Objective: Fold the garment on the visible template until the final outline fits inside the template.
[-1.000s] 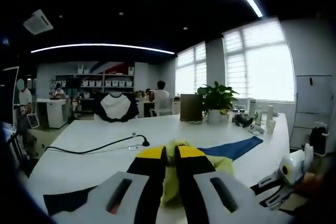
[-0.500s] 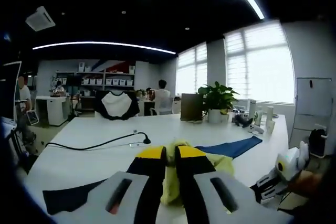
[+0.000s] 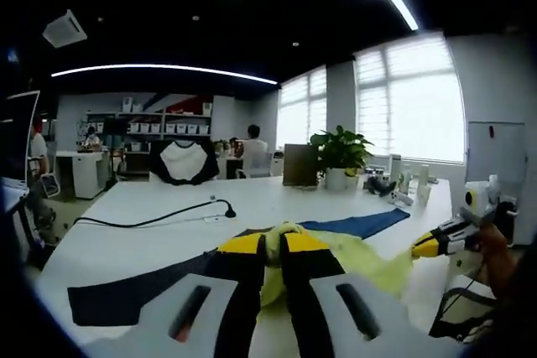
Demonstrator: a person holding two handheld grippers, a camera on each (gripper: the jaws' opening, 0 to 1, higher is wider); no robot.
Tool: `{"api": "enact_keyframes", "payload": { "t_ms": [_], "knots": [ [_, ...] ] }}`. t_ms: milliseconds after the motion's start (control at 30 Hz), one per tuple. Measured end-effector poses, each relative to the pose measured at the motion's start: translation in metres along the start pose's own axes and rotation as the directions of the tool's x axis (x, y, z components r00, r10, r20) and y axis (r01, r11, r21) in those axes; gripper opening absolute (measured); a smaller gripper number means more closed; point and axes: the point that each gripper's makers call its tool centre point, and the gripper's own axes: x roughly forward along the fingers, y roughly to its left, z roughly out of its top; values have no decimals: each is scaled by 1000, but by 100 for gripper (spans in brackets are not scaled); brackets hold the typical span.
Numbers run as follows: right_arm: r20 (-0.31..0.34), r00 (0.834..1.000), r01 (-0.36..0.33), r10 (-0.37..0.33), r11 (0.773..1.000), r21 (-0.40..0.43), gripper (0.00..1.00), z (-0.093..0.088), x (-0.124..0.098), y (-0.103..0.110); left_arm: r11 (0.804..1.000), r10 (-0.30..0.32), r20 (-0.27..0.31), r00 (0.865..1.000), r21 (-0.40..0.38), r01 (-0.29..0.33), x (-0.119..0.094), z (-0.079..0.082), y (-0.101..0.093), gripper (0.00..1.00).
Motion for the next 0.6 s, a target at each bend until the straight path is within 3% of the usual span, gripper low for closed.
{"api": "enact_keyframes", "payload": {
  "t_ms": [167,300,400,467,600],
  "knots": [
    [18,996,91,-92,996,23,1,-3,-37,-30,999,-42,-24,999,-2,42,-16,-15,-15,8],
    [15,991,131,-132,991,32,1,-9,-51,-47,997,-77,-71,994,9,78,-28,-34,-28,8],
    [11,990,143,-143,989,34,1,-14,-56,-54,991,-134,-117,984,-14,133,-36,-50,-40,8],
    [-8,988,154,-154,987,37,1,-22,-56,-59,986,-162,-161,974,3,164,-42,-66,-48,8],
    [-30,986,165,-163,985,46,1,-32,-57,-63,976,-207,-204,957,29,217,-48,-83,-55,8]
  ]
}}
